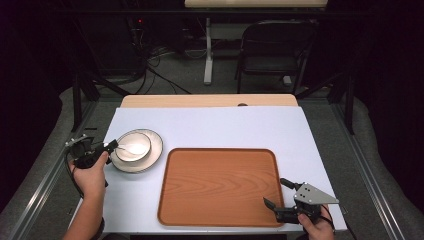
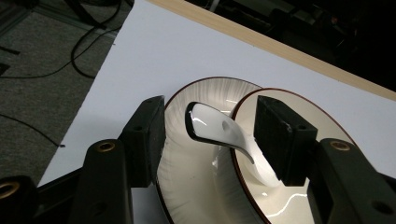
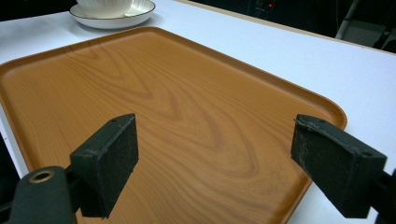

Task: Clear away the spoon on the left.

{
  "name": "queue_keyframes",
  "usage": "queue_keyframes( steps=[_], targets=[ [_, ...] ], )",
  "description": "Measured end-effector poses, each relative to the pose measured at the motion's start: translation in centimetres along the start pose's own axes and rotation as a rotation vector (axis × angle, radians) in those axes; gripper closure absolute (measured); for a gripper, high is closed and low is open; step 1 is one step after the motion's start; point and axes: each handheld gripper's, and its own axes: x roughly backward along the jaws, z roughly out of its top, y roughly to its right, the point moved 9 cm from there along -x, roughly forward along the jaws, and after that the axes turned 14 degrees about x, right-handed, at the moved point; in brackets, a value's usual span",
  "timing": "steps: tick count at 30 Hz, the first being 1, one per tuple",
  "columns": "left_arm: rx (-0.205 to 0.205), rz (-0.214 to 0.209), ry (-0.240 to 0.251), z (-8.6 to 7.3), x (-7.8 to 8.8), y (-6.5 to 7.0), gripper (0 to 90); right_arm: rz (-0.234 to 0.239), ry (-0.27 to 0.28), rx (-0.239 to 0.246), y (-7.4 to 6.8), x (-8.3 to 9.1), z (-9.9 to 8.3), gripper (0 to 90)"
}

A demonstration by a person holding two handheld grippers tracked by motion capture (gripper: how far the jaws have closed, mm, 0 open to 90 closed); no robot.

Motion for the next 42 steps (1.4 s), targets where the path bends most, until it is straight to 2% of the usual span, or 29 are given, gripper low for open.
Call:
queue_keyframes(
  steps=[4, 12, 17, 19, 27, 42],
  targets=[
    [0.006, -0.012, 0.001, -0.3, -0.4, 0.1, 45.6, 0.001, -0.001, -0.001, 0.0, 0.0, 0.0, 14.4],
    [-0.002, -0.030, 0.035, -0.5, -0.9, 0.7, 49.9, 0.001, 0.000, 0.002, 0.0, 0.0, 0.0, 14.4],
    [0.007, -0.030, 0.053, -0.7, -1.1, 0.7, 54.1, 0.003, 0.000, 0.001, 0.0, 0.0, 0.0, 14.4],
    [0.003, -0.027, 0.044, -0.8, -1.2, 0.7, 55.0, 0.003, 0.000, 0.001, 0.0, 0.0, 0.0, 14.4],
    [0.007, -0.034, 0.059, -0.9, -1.4, 0.5, 61.9, 0.003, 0.001, 0.001, 0.0, 0.0, 0.0, 14.4],
    [-0.057, -0.026, 0.081, -0.4, -1.0, 1.6, 69.8, 0.002, 0.001, 0.002, 0.0, 0.1, 0.0, 14.4]
  ],
)
